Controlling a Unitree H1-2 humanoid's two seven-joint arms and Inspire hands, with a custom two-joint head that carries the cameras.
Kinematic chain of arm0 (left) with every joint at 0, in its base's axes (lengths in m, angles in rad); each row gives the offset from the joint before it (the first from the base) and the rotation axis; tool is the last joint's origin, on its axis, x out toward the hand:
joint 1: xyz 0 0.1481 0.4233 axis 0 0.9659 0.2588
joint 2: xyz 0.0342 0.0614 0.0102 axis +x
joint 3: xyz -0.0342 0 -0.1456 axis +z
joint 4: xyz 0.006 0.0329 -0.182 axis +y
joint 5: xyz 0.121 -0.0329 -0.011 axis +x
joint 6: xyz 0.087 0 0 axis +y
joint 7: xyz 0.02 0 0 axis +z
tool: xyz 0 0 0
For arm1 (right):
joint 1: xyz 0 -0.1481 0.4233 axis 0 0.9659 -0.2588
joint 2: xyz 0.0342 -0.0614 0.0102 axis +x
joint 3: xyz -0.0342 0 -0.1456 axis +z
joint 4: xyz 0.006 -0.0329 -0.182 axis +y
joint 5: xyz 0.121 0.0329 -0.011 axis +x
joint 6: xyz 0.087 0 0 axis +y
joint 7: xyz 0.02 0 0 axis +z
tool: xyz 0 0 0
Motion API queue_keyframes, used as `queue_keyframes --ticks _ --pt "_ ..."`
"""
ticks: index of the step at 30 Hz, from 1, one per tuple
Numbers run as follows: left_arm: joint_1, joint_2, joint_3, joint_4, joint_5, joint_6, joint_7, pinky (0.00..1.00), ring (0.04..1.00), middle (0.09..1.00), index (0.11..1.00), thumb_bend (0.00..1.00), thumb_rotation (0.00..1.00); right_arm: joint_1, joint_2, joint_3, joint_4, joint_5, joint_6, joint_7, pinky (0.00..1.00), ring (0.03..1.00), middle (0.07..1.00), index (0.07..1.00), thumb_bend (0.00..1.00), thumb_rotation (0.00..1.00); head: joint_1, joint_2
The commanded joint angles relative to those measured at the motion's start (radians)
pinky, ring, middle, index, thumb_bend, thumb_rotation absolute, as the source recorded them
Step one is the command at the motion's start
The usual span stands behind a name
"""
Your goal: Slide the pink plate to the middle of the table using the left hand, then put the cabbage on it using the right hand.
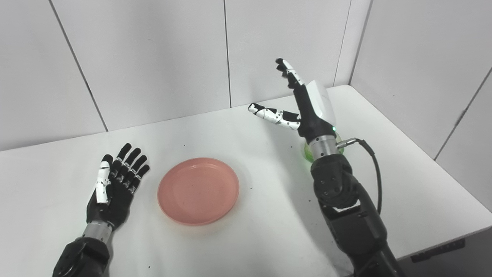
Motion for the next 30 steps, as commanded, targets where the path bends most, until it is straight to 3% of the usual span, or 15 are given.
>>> queue_keyframes --ticks 1,6,14,23,30 --pt "0.015 0.021 0.007 0.056 0.009 0.025 0.001 0.93 0.929 0.938 0.932 0.47 1.00 -0.047 -0.036 -0.021 -0.047 -0.031 0.018 -0.004 0.79 0.869 0.899 0.910 0.91 0.61 -0.006 0.001" --pt "0.003 0.030 0.022 0.085 -0.001 0.022 -0.015 0.94 0.928 0.934 0.926 0.46 1.00 -0.036 -0.085 -0.057 -0.081 -0.046 0.074 0.028 0.84 0.917 0.941 0.955 0.99 0.59 -0.023 0.003" --pt "-0.010 0.044 0.032 0.108 -0.009 0.027 -0.025 0.93 0.931 0.939 0.931 0.45 1.00 0.003 -0.137 -0.111 -0.107 -0.060 0.154 0.062 0.85 0.947 0.987 1.000 1.00 0.62 -0.044 0.013" --pt "-0.015 0.057 0.043 0.116 -0.014 0.036 -0.035 0.93 0.924 0.933 0.927 0.45 1.00 0.076 -0.151 -0.151 -0.086 -0.034 0.142 0.051 0.83 0.939 0.975 1.000 1.00 0.61 -0.061 0.025" --pt "-0.018 0.063 0.048 0.117 -0.022 0.048 -0.034 0.94 0.925 0.932 0.922 0.44 1.00 0.128 -0.152 -0.146 -0.053 -0.009 0.132 0.058 0.83 0.943 0.988 1.000 1.00 0.57 -0.068 0.033"
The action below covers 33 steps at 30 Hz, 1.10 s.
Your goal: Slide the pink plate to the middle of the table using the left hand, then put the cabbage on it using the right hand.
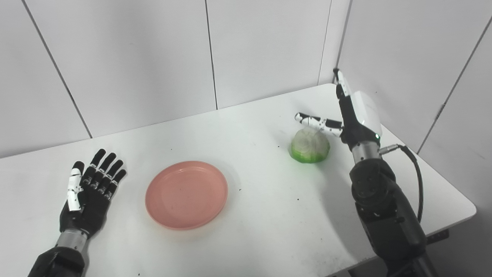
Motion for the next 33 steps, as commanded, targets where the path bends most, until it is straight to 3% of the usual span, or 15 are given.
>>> queue_keyframes --ticks 1,13,22,33 --pt "0.020 0.019 0.003 0.032 0.015 0.051 0.024 0.94 0.923 0.930 0.920 0.44 1.00 -0.018 -0.026 -0.001 -0.005 0.012 -0.024 -0.002 0.84 0.949 0.993 1.000 1.00 0.57 0.000 0.002" --pt "0.026 0.027 0.003 0.016 0.014 0.068 0.031 0.92 0.915 0.922 0.911 0.45 1.00 0.000 -0.094 0.027 0.152 0.094 -0.089 0.021 0.87 0.959 0.998 1.000 1.00 0.54 -0.009 0.020" --pt "0.032 0.032 0.006 0.003 0.008 0.082 0.029 0.92 0.914 0.920 0.911 0.44 1.00 -0.024 -0.121 0.039 0.235 0.124 -0.099 0.011 0.86 0.950 0.990 1.000 1.00 0.54 -0.011 0.033" --pt "0.039 0.042 -0.001 -0.005 0.008 0.085 0.023 0.92 0.916 0.924 0.914 0.46 1.00 -0.061 -0.149 0.045 0.292 0.184 -0.093 0.053 0.87 0.954 0.983 1.000 1.00 0.52 -0.011 0.048"
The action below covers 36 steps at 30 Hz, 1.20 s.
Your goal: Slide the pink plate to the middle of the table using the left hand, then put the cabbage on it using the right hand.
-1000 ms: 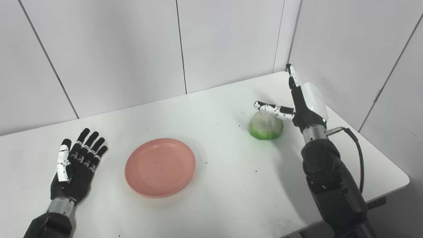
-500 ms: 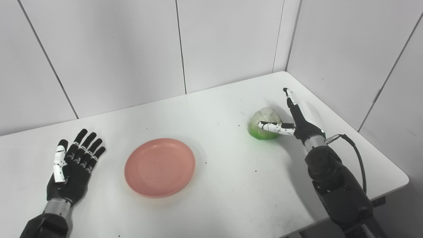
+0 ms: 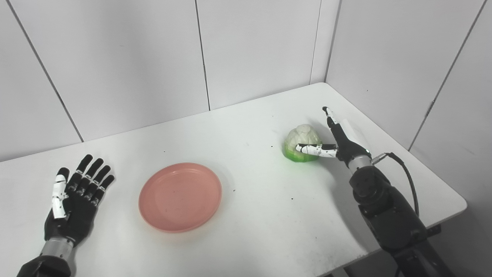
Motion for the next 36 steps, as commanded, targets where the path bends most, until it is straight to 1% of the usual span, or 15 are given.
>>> queue_keyframes --ticks 1,7,12,17,21,25,28,31,33,36 --pt "0.031 0.019 -0.001 0.016 0.016 0.059 0.020 0.92 0.917 0.925 0.916 0.46 1.00 -0.042 -0.033 -0.005 -0.009 0.027 -0.048 0.010 0.88 0.954 0.980 0.999 1.00 0.51 0.002 0.001" --pt "0.041 0.019 -0.001 -0.012 0.016 0.078 0.026 0.92 0.916 0.923 0.914 0.45 1.00 -0.064 -0.046 -0.005 0.048 0.087 -0.074 0.036 0.88 0.944 0.962 0.977 1.00 0.47 0.008 0.008" --pt "0.047 0.020 -0.002 -0.023 0.015 0.084 0.024 0.92 0.917 0.925 0.918 0.45 1.00 -0.076 -0.054 -0.004 0.093 0.127 -0.116 0.052 0.87 0.928 0.951 0.964 1.00 0.45 0.009 0.012" --pt "0.050 0.021 -0.002 -0.032 0.018 0.087 0.031 0.91 0.908 0.917 0.910 0.45 1.00 -0.083 -0.056 0.001 0.103 0.161 -0.118 0.079 0.87 0.915 0.940 0.958 1.00 0.41 0.009 0.017" --pt "0.053 0.021 -0.003 -0.037 0.015 0.091 0.028 0.91 0.911 0.919 0.913 0.45 1.00 -0.090 -0.075 0.025 0.128 0.186 -0.149 0.128 0.88 0.916 0.928 0.947 1.00 0.40 0.012 0.021" --pt "0.057 0.019 -0.003 -0.046 0.015 0.097 0.031 0.92 0.915 0.922 0.913 0.45 1.00 -0.095 -0.085 0.038 0.137 0.204 -0.154 0.153 0.88 0.913 0.920 0.934 1.00 0.40 0.013 0.023" --pt "0.059 0.019 -0.006 -0.053 0.018 0.104 0.035 0.92 0.917 0.925 0.917 0.45 1.00 -0.099 -0.083 0.036 0.143 0.228 -0.164 0.162 0.86 0.899 0.917 0.934 1.00 0.38 0.017 0.023" --pt "0.060 0.020 -0.010 -0.056 0.021 0.102 0.034 0.93 0.920 0.928 0.922 0.45 1.00 -0.108 -0.085 0.045 0.159 0.239 -0.182 0.167 0.86 0.895 0.919 0.935 1.00 0.37 0.020 0.024" --pt "0.061 0.020 -0.013 -0.056 0.023 0.099 0.033 0.93 0.920 0.928 0.920 0.45 1.00 -0.113 -0.084 0.049 0.165 0.241 -0.182 0.168 0.86 0.895 0.919 0.938 1.00 0.36 0.022 0.024" --pt "0.063 0.016 -0.013 -0.061 0.023 0.098 0.039 0.92 0.918 0.925 0.916 0.45 1.00 -0.133 -0.078 0.060 0.204 0.245 -0.200 0.167 0.86 0.898 0.925 0.941 1.00 0.34 0.029 0.023"
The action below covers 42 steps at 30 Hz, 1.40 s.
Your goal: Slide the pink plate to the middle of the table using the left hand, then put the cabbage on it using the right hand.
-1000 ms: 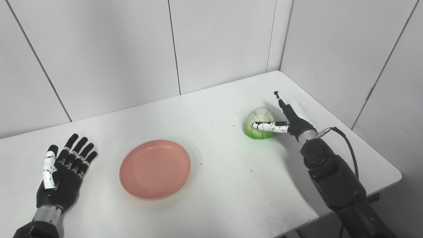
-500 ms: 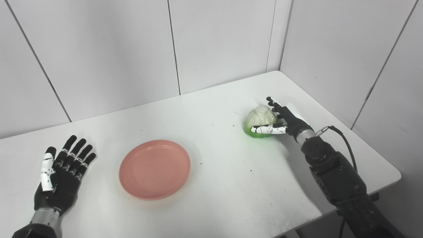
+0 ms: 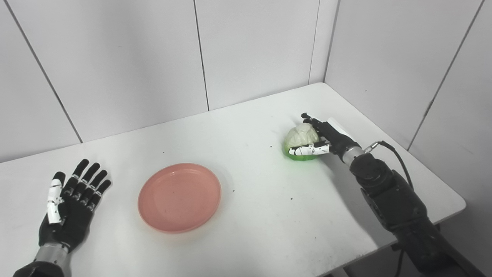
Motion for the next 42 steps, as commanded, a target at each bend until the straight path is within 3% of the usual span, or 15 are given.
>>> queue_keyframes --ticks 1,4,14,19,20,24,25,26,27,28,32,42 --pt "0.027 0.006 -0.008 0.015 0.023 0.040 0.022 0.93 0.921 0.929 0.920 0.45 1.00 -0.051 -0.007 0.014 0.021 0.013 -0.060 0.021 0.86 0.897 0.925 0.939 1.00 0.33 0.001 -0.001" --pt "0.032 0.004 -0.011 0.005 0.024 0.043 0.025 0.92 0.916 0.925 0.916 0.45 1.00 -0.066 -0.004 0.033 0.050 -0.006 -0.063 0.011 0.85 0.885 0.914 0.929 1.00 0.34 0.004 -0.001" --pt "0.042 -0.001 -0.014 -0.022 0.021 0.055 0.033 0.92 0.916 0.924 0.915 0.44 1.00 -0.094 0.020 0.056 0.128 0.013 -0.109 0.010 0.85 0.877 0.910 0.908 1.00 0.19 0.015 0.004" --pt "0.042 0.001 -0.017 -0.022 0.015 0.053 0.023 0.93 0.924 0.933 0.925 0.44 1.00 -0.106 0.031 0.076 0.165 -0.013 -0.114 -0.014 0.76 0.795 0.823 0.825 0.99 0.07 0.017 0.005" --pt "0.043 0.001 -0.016 -0.023 0.015 0.052 0.024 0.93 0.925 0.933 0.924 0.44 1.00 -0.105 0.035 0.079 0.158 -0.024 -0.095 -0.025 0.71 0.741 0.772 0.780 0.96 0.02 0.019 0.006" --pt "0.044 0.001 -0.018 -0.025 0.018 0.048 0.027 0.93 0.926 0.934 0.923 0.45 1.00 -0.105 0.036 0.108 0.122 -0.095 -0.014 -0.058 0.63 0.662 0.697 0.703 0.91 0.00 0.019 0.007" --pt "0.044 0.001 -0.019 -0.024 0.018 0.046 0.025 0.94 0.929 0.936 0.926 0.45 1.00 -0.107 0.033 0.120 0.117 -0.115 -0.003 -0.061 0.61 0.624 0.650 0.638 0.87 0.00 0.019 0.007" --pt "0.043 0.002 -0.019 -0.023 0.019 0.045 0.024 0.94 0.931 0.937 0.926 0.45 1.00 -0.108 0.030 0.130 0.114 -0.132 0.007 -0.062 0.62 0.615 0.630 0.566 0.70 0.06 0.019 0.007" --pt "0.043 0.003 -0.020 -0.023 0.019 0.045 0.023 0.94 0.931 0.937 0.925 0.45 1.00 -0.109 0.029 0.136 0.111 -0.143 0.015 -0.065 0.62 0.596 0.606 0.520 0.59 0.09 0.020 0.008" --pt "0.043 0.003 -0.020 -0.023 0.018 0.045 0.023 0.93 0.930 0.936 0.925 0.45 1.00 -0.110 0.030 0.139 0.107 -0.152 0.027 -0.067 0.52 0.530 0.533 0.494 0.55 0.03 0.020 0.008" --pt "0.044 0.003 -0.021 -0.023 0.020 0.042 0.025 0.93 0.926 0.935 0.923 0.45 1.00 -0.108 0.035 0.140 0.091 -0.169 0.065 -0.076 0.41 0.444 0.477 0.505 0.53 0.00 0.022 0.008" --pt "0.047 -0.002 -0.023 -0.029 0.023 0.039 0.032 0.93 0.926 0.935 0.925 0.45 1.00 -0.099 0.051 0.097 0.080 -0.145 0.046 -0.115 0.36 0.429 0.462 0.517 0.52 0.00 0.041 0.006"
